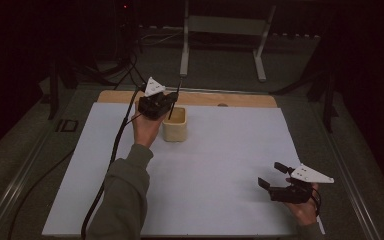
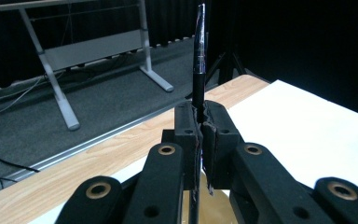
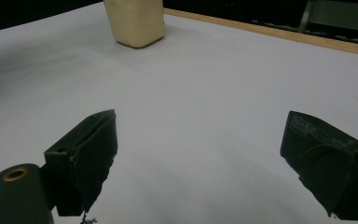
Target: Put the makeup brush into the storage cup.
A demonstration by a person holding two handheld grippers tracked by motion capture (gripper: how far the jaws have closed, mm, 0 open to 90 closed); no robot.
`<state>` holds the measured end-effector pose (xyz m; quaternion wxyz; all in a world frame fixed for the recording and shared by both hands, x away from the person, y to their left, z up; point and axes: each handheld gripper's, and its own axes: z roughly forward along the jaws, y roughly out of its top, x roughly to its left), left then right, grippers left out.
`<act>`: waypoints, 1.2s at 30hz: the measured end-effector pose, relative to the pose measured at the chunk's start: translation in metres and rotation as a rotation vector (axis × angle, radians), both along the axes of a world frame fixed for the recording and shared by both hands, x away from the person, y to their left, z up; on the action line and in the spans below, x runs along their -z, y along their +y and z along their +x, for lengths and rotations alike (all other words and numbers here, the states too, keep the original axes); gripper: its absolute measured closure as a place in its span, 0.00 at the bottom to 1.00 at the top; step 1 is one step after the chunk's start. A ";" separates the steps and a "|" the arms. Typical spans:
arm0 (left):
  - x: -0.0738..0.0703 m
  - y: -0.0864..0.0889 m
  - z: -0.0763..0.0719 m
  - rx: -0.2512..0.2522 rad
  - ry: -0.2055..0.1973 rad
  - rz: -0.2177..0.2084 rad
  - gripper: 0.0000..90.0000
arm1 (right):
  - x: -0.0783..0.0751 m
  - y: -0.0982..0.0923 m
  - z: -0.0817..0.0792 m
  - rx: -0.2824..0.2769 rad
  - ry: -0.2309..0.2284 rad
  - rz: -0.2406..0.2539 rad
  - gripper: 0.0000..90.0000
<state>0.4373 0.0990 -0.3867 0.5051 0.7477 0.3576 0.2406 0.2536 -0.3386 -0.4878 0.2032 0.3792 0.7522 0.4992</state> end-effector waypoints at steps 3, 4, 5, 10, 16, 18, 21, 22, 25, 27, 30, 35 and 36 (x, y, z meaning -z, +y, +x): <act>0.002 0.000 0.000 -0.001 0.002 0.002 0.96 | 0.000 0.000 0.000 0.000 -0.001 0.000 0.12; 0.002 0.000 0.000 -0.001 0.002 0.003 0.96 | 0.000 0.000 0.000 0.000 0.000 0.000 0.12; 0.003 -0.001 0.000 0.000 0.003 0.003 0.96 | 0.000 0.000 0.000 0.000 0.000 -0.001 0.12; 0.005 -0.003 0.000 -0.001 0.003 0.007 0.96 | 0.000 0.000 0.000 -0.001 0.000 -0.001 0.12; 0.008 -0.003 0.000 -0.006 0.002 0.017 0.96 | 0.000 0.000 0.000 0.000 -0.001 -0.001 0.12; 0.009 -0.003 0.000 -0.008 0.001 0.016 0.96 | 0.000 0.000 0.000 0.000 -0.001 -0.001 0.12; 0.011 -0.001 0.000 -0.015 0.006 0.010 0.96 | 0.000 0.000 0.000 0.000 -0.002 -0.001 0.12; 0.012 0.000 0.000 -0.018 0.008 0.009 0.96 | 0.000 0.000 0.000 0.000 -0.001 -0.002 0.12; 0.015 0.002 0.000 -0.022 0.015 0.009 0.96 | 0.000 0.000 0.000 -0.002 -0.001 -0.004 0.12; 0.015 0.003 0.000 -0.021 0.014 0.011 0.96 | 0.000 0.000 0.000 -0.002 0.000 -0.003 0.12; 0.018 0.004 0.000 -0.025 0.020 0.006 0.96 | 0.000 0.000 0.000 -0.001 0.002 -0.003 0.12; 0.023 0.005 0.001 -0.026 0.033 0.013 0.95 | 0.000 0.000 0.000 0.000 0.003 -0.002 0.12; 0.024 0.005 0.001 -0.024 0.037 0.015 0.95 | 0.000 0.000 0.000 0.000 0.002 -0.002 0.12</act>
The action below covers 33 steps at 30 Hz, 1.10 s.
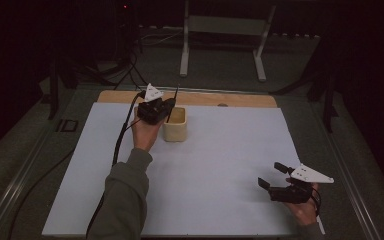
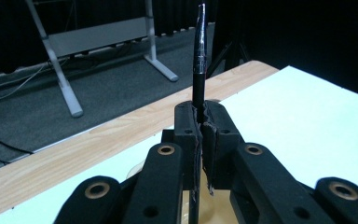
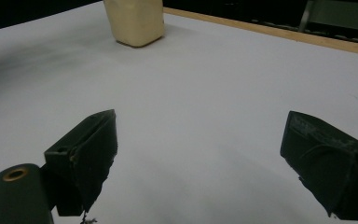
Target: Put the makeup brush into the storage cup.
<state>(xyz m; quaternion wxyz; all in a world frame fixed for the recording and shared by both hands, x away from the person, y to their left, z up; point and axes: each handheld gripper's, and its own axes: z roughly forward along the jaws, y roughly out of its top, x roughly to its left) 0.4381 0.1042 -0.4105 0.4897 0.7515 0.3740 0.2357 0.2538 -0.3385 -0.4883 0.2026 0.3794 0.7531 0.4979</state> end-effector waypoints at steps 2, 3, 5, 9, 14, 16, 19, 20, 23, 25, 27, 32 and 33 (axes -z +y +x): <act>0.002 0.001 0.000 0.001 0.005 0.005 0.95 | 0.000 0.000 0.000 0.000 0.000 -0.001 0.12; 0.002 0.001 0.000 0.000 0.007 0.006 0.95 | 0.000 0.000 0.000 0.000 0.000 -0.001 0.12; 0.003 0.001 0.000 0.001 0.009 0.007 0.95 | 0.000 0.000 0.000 0.001 0.000 0.000 0.12; 0.002 0.002 -0.001 0.005 0.012 0.013 0.95 | 0.000 0.000 0.000 0.001 0.000 -0.001 0.12; 0.002 0.001 -0.001 0.012 0.018 0.022 0.95 | 0.000 0.000 0.000 0.002 0.001 -0.001 0.12; 0.002 0.001 -0.002 0.015 0.025 0.023 0.95 | 0.000 0.000 0.000 0.002 0.001 -0.002 0.12; 0.004 0.001 -0.001 0.025 0.045 0.023 0.94 | 0.000 0.000 0.000 0.003 0.000 -0.001 0.12; 0.004 0.003 -0.001 0.040 0.056 0.002 0.86 | 0.000 0.000 0.000 0.005 0.001 0.000 0.12; 0.006 0.005 0.002 0.044 0.103 -0.019 0.38 | 0.000 0.000 0.000 0.005 0.001 0.000 0.12; 0.005 0.006 0.002 0.008 0.107 -0.003 0.21 | 0.000 0.000 0.000 0.003 0.002 -0.001 0.12; 0.004 0.009 0.002 -0.011 0.102 -0.006 0.17 | 0.000 0.000 0.000 0.002 0.002 -0.002 0.12; 0.002 0.013 0.000 -0.036 0.093 0.005 0.14 | 0.000 0.000 0.000 0.002 0.002 -0.003 0.12; 0.002 0.013 0.000 -0.040 0.090 0.007 0.13 | 0.000 0.000 0.000 0.002 0.003 -0.003 0.12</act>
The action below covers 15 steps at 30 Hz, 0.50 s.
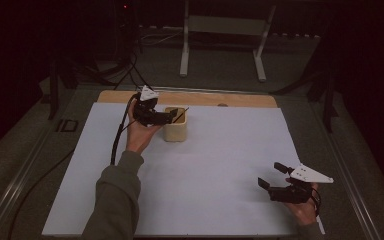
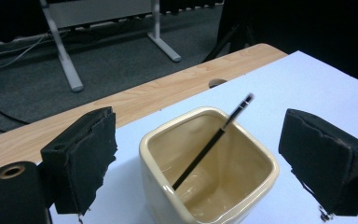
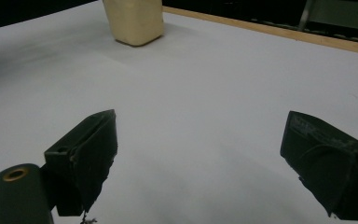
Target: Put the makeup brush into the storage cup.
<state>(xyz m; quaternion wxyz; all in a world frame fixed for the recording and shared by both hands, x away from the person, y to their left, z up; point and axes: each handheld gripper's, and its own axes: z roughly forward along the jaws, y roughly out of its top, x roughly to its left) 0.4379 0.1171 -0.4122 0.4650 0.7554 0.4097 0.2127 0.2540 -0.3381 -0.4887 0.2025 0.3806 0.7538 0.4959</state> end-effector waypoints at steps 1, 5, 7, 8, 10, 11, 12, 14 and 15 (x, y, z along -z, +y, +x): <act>0.000 0.000 0.000 -0.003 -0.003 0.001 0.13 | 0.000 0.000 0.000 -0.001 0.000 -0.001 0.12; -0.002 0.001 -0.001 -0.003 -0.005 -0.008 0.13 | 0.000 0.000 0.000 -0.001 0.000 0.000 0.12; -0.002 0.001 -0.001 -0.002 -0.005 -0.008 0.13 | 0.000 0.000 0.000 -0.001 0.000 0.000 0.12; -0.002 0.002 -0.001 -0.002 -0.005 -0.006 0.13 | 0.000 0.000 0.000 -0.001 0.000 0.000 0.12; -0.002 0.002 -0.001 -0.001 -0.005 -0.008 0.13 | 0.000 0.000 0.000 -0.001 -0.001 0.001 0.12; -0.002 0.002 -0.001 -0.002 -0.006 -0.007 0.13 | 0.000 0.000 0.001 0.000 -0.001 0.001 0.12; -0.002 0.003 -0.001 0.000 -0.006 -0.008 0.13 | 0.000 0.000 0.001 -0.001 -0.001 0.000 0.12; -0.003 0.003 -0.001 0.001 -0.005 -0.009 0.13 | 0.000 0.000 0.001 -0.002 -0.002 -0.001 0.12; -0.003 0.003 -0.001 -0.002 -0.005 -0.010 0.13 | 0.000 0.000 0.001 -0.002 -0.002 -0.001 0.12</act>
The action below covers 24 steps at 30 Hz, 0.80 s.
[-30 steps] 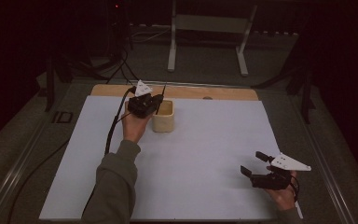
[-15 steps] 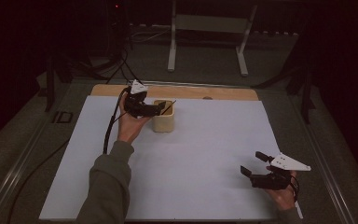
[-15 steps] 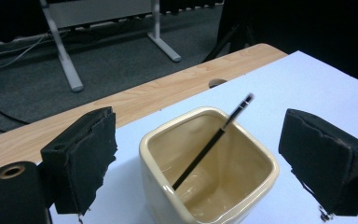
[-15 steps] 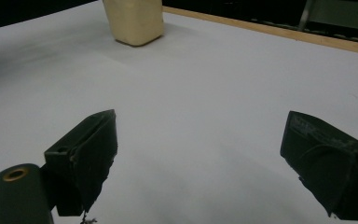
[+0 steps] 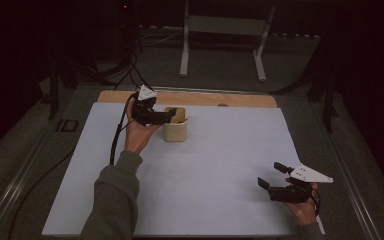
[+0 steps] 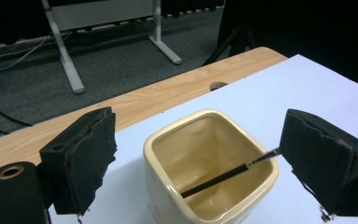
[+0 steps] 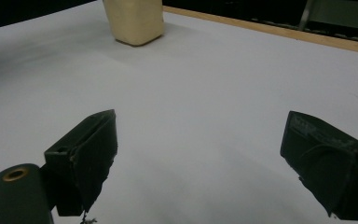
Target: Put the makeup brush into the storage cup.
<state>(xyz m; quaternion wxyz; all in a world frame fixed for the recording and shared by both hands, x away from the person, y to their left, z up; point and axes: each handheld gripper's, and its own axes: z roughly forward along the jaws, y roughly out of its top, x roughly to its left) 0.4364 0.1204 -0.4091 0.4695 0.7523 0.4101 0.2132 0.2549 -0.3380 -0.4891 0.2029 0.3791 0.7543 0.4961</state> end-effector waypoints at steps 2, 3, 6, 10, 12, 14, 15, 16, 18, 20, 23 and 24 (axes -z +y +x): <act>0.000 0.001 0.000 0.002 -0.001 -0.002 0.13 | 0.000 0.000 0.000 0.000 0.000 -0.001 0.12; -0.001 0.001 0.000 0.000 -0.003 0.000 0.13 | 0.000 0.000 0.000 0.000 0.000 0.001 0.12; -0.001 0.002 -0.001 -0.003 -0.005 0.000 0.13 | 0.000 0.000 0.000 0.001 0.000 0.002 0.12; -0.002 0.005 -0.002 -0.003 -0.010 -0.004 0.13 | 0.000 0.000 0.000 0.000 0.001 0.001 0.12; -0.004 0.007 -0.003 -0.005 -0.019 -0.009 0.13 | 0.000 -0.001 0.000 0.001 0.001 0.002 0.12; -0.005 0.009 -0.005 -0.002 -0.024 -0.006 0.13 | 0.000 -0.001 -0.001 0.005 0.003 0.004 0.12; -0.006 0.009 -0.006 0.001 -0.025 -0.004 0.13 | 0.000 -0.001 -0.001 0.005 0.003 0.004 0.12; -0.008 0.010 -0.007 0.002 -0.029 -0.004 0.13 | 0.000 -0.001 -0.001 0.004 0.001 0.002 0.12; -0.010 0.013 -0.010 0.004 -0.040 -0.004 0.13 | 0.000 0.000 -0.001 0.002 0.002 0.002 0.12; -0.012 0.016 -0.013 0.004 -0.052 -0.002 0.13 | 0.000 0.000 -0.001 0.003 0.002 0.001 0.12; -0.015 0.021 -0.017 0.003 -0.064 -0.002 0.13 | 0.000 0.000 -0.001 0.004 0.004 0.000 0.12; -0.016 0.023 -0.019 0.002 -0.066 -0.002 0.13 | 0.000 0.000 -0.001 0.004 0.003 -0.001 0.12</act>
